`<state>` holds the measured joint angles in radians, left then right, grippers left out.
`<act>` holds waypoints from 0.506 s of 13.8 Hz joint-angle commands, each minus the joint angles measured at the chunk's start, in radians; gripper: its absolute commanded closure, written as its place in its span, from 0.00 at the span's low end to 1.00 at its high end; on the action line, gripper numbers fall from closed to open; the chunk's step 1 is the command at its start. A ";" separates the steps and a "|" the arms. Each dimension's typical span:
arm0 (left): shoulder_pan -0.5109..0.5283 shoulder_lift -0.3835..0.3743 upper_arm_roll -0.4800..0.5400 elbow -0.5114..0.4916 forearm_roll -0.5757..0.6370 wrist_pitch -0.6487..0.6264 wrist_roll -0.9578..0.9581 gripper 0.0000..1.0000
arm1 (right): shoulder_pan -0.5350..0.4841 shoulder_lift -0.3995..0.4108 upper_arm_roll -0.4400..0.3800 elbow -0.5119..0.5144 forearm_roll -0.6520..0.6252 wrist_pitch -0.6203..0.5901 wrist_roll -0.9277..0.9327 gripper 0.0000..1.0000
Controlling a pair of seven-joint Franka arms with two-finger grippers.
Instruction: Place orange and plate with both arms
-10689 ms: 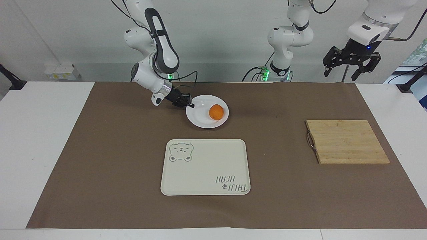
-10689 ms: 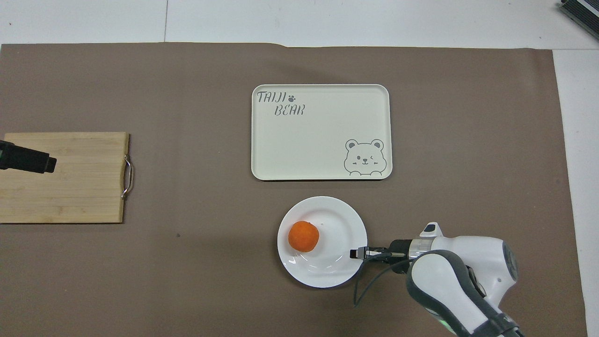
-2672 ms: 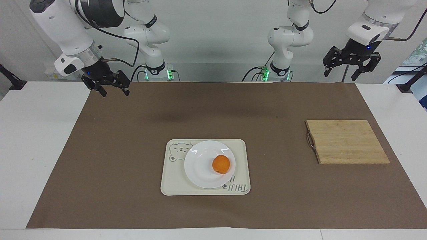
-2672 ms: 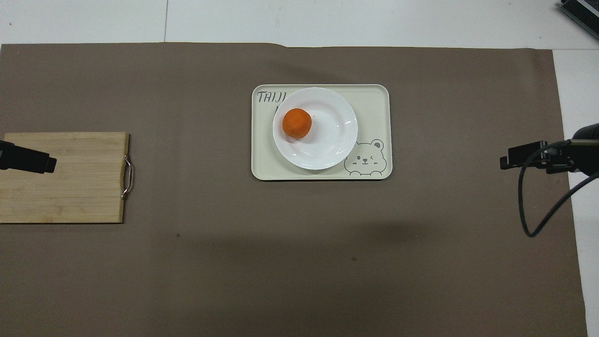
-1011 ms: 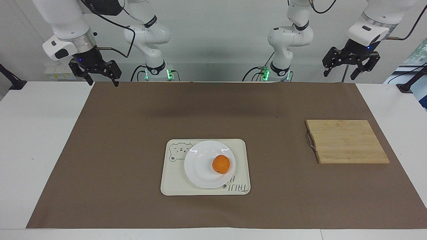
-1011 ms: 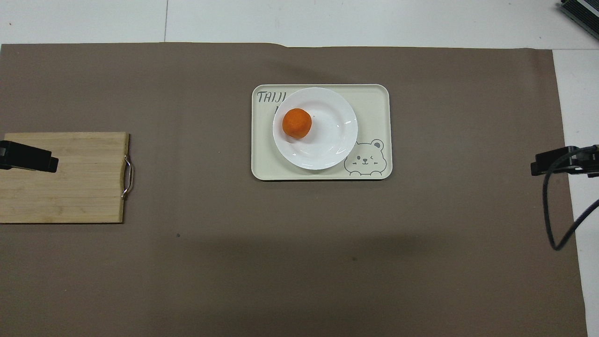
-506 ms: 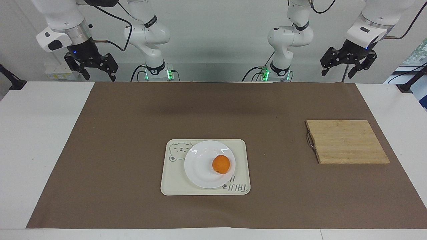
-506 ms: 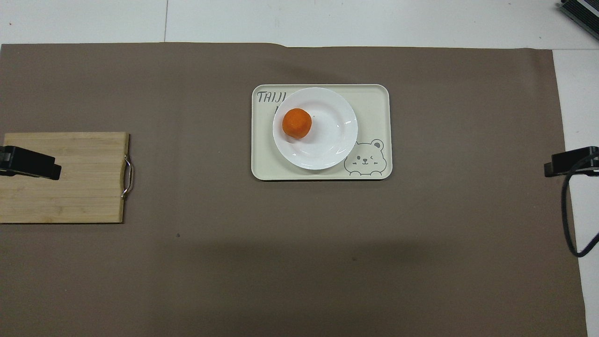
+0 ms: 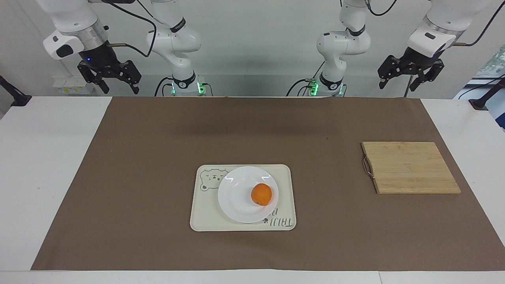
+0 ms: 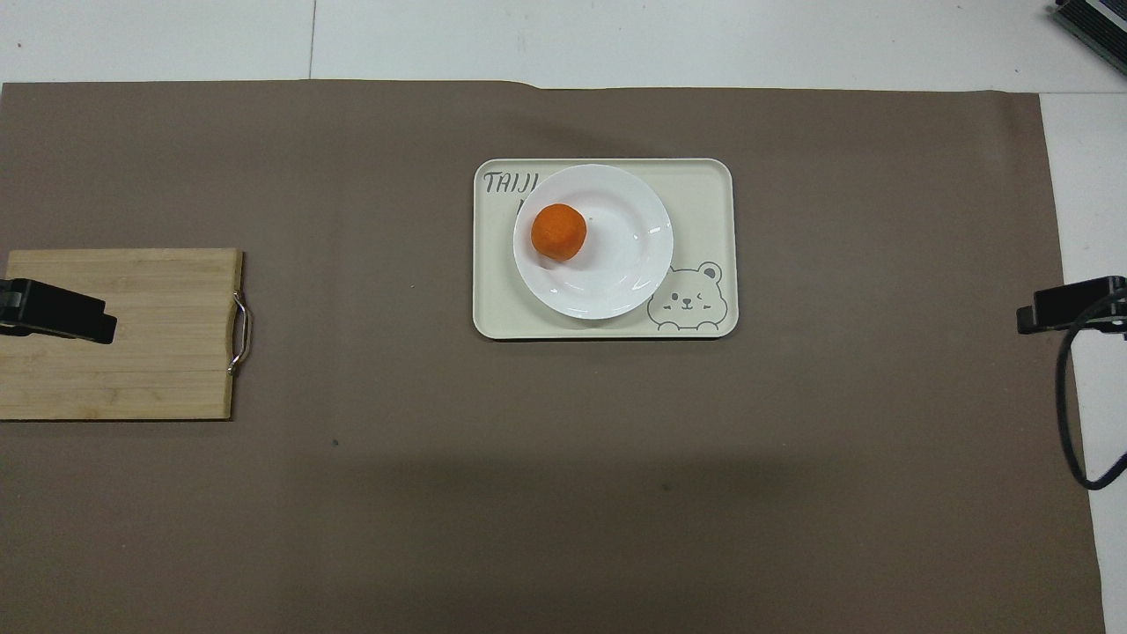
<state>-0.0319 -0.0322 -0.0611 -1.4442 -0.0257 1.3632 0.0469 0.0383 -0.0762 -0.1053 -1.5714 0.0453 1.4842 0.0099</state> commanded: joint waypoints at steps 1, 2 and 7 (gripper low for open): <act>0.001 -0.017 -0.008 -0.010 0.007 -0.003 -0.002 0.00 | -0.006 -0.011 -0.004 0.001 0.021 -0.013 0.007 0.00; 0.001 -0.018 -0.008 -0.012 0.007 -0.004 -0.002 0.00 | -0.012 -0.010 -0.004 0.001 0.021 -0.013 0.005 0.00; 0.003 -0.020 -0.008 -0.013 0.006 -0.013 -0.002 0.00 | -0.003 -0.011 -0.002 0.001 0.021 -0.013 0.005 0.00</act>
<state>-0.0319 -0.0334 -0.0673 -1.4442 -0.0257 1.3619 0.0469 0.0367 -0.0774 -0.1094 -1.5714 0.0517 1.4842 0.0099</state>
